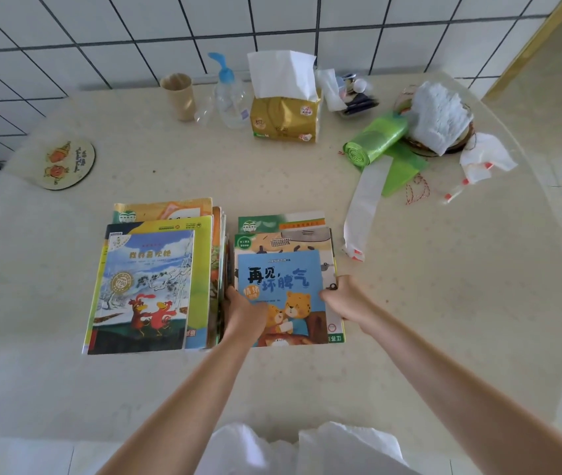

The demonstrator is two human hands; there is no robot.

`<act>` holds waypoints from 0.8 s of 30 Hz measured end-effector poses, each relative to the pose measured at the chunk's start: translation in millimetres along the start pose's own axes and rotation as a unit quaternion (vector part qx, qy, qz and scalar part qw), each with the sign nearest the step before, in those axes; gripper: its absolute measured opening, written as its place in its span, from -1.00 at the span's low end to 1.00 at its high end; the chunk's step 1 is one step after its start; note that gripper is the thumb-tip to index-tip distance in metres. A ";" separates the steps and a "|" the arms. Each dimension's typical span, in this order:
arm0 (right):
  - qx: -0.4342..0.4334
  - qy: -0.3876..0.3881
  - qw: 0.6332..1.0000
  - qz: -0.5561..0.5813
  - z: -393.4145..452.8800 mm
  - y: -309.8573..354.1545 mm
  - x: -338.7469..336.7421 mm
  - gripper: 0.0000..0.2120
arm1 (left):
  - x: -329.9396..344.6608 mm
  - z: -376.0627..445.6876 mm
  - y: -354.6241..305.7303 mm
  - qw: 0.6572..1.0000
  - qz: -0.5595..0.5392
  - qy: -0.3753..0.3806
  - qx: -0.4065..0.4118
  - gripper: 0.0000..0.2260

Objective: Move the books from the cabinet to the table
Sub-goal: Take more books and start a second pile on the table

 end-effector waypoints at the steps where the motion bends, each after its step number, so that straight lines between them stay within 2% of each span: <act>1: -0.010 -0.002 1.000 -0.017 -3.3 0.1 1.2 -0.69 | 0.4 -1.7 -0.5 1.000 0.003 0.005 0.010 -0.50; 3: -0.024 -0.021 0.998 -0.053 -8.2 -2.0 -0.2 -0.79 | -2.0 -8.1 -3.6 0.999 0.012 0.016 0.027 -0.56; 6: -0.031 -0.062 0.993 -0.099 -23.2 -5.5 -6.8 -0.83 | -10.3 -16.2 -5.4 0.998 0.008 0.036 0.047 -0.63; 11: -0.087 -0.102 0.983 -0.129 -67.7 -15.7 1.4 -0.58 | -19.3 -45.8 4.1 0.987 0.058 0.048 0.143 -0.63; 14: -0.146 -0.146 0.974 -0.095 -94.4 -23.2 16.4 -0.56 | -24.8 -63.1 22.4 0.976 0.116 0.036 0.179 -0.48; 19: -0.183 -0.195 0.961 -0.071 -135.2 -45.1 57.4 -0.60 | -39.9 -85.0 48.8 0.944 0.148 0.027 0.293 -0.55; 21: -0.177 -0.214 0.959 -0.062 -150.3 -58.1 79.5 -0.61 | -44.0 -86.9 60.7 0.924 0.140 0.049 0.352 -0.59; 24: -0.151 -0.246 0.957 -0.036 -174.1 -80.5 112.9 -0.62 | -48.6 -91.2 80.3 0.898 0.166 0.085 0.398 -0.67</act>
Point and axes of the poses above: each hand's wrist, its own z-axis towards the middle knuckle, its own x-axis out of the palm, y = z × x, the point moved 3 cm from there along z, towards the middle knuckle, and after that the axes turned 3 degrees about -x, right-handed, at the moved point
